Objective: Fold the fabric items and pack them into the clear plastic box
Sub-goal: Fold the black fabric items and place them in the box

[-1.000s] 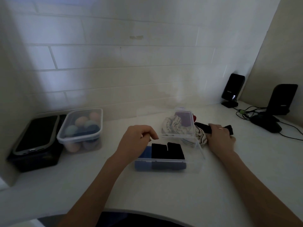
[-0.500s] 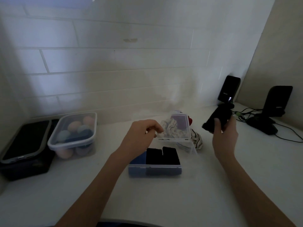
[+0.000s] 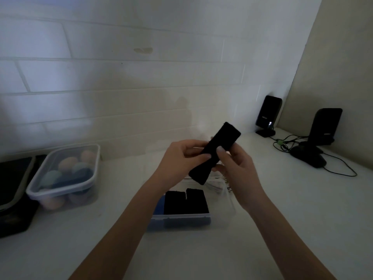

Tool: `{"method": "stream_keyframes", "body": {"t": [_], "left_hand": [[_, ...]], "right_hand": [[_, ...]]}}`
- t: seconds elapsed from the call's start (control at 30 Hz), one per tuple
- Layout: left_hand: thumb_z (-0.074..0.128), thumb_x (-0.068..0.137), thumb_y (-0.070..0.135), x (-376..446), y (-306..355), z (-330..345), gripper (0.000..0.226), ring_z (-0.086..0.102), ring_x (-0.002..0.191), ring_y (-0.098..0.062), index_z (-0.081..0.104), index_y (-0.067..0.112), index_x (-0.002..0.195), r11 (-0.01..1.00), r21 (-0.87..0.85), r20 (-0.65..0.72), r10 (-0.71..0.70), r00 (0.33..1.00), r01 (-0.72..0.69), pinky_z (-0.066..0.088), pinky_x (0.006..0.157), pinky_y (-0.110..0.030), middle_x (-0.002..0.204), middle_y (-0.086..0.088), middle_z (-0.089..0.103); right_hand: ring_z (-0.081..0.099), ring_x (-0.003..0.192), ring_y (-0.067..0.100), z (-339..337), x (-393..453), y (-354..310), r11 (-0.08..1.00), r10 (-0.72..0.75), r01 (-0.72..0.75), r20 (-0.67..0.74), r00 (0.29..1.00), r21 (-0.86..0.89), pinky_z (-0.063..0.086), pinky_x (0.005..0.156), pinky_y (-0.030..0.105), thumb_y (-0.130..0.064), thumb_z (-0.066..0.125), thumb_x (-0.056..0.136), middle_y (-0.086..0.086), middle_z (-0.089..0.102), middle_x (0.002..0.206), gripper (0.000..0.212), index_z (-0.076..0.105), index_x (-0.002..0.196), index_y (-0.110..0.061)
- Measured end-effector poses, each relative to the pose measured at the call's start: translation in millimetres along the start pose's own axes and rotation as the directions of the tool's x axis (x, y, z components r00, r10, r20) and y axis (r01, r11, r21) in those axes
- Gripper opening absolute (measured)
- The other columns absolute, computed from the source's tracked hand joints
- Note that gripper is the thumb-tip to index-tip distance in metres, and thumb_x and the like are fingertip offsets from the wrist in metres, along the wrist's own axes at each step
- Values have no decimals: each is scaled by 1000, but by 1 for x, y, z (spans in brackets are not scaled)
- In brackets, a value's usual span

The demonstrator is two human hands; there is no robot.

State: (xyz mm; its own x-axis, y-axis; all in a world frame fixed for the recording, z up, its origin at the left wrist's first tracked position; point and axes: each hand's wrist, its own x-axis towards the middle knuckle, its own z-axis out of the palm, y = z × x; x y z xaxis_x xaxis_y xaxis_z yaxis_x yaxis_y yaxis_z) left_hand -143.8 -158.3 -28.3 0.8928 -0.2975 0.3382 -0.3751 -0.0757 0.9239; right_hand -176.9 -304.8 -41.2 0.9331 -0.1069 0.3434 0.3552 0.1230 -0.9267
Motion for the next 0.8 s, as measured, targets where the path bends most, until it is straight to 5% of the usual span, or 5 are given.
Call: {"method": "stream_keyframes", "body": {"t": [0.1, 0.27, 0.53, 0.8], "left_hand": [[74, 74, 5, -1, -1, -3, 27, 73, 75, -10, 70, 21, 95, 997, 72, 2, 10, 1000, -10, 57, 70, -19, 78, 3, 75], [81, 65, 1, -3, 2, -7, 30, 73, 68, -12, 71, 16, 88, 997, 74, -28, 4, 1000, -2, 55, 62, -17, 75, -6, 75], [85, 56, 0, -4, -1, -9, 31, 68, 60, -6, 69, 20, 73, 995, 100, -37, -6, 999, 10, 54, 61, -16, 60, 8, 71], [79, 70, 11, -7, -4, -9, 27, 71, 79, -14, 69, 21, 94, 980, 193, 188, -89, 978, 52, 56, 78, -29, 82, -1, 75]], "right_hand": [[67, 96, 15, 0, -1, 3, 993, 7, 0, 54, 999, -117, 54, 69, 20, -8, 63, 86, 4, 70, 109, 36, 61, 121, -18], [68, 93, 11, 0, 0, 7, 995, 23, -17, 49, 999, -103, 52, 67, 17, -3, 67, 81, 1, 72, 104, 41, 62, 120, -14], [69, 96, 26, -3, 2, 10, 996, 56, -51, 67, 996, -76, 54, 84, 41, -5, 60, 86, 9, 73, 102, 27, 67, 111, -13], [65, 86, 26, -7, 3, 5, 997, 50, -53, -45, 998, -61, 50, 80, 46, -9, 62, 87, 8, 73, 91, 14, 70, 97, -16]]}}
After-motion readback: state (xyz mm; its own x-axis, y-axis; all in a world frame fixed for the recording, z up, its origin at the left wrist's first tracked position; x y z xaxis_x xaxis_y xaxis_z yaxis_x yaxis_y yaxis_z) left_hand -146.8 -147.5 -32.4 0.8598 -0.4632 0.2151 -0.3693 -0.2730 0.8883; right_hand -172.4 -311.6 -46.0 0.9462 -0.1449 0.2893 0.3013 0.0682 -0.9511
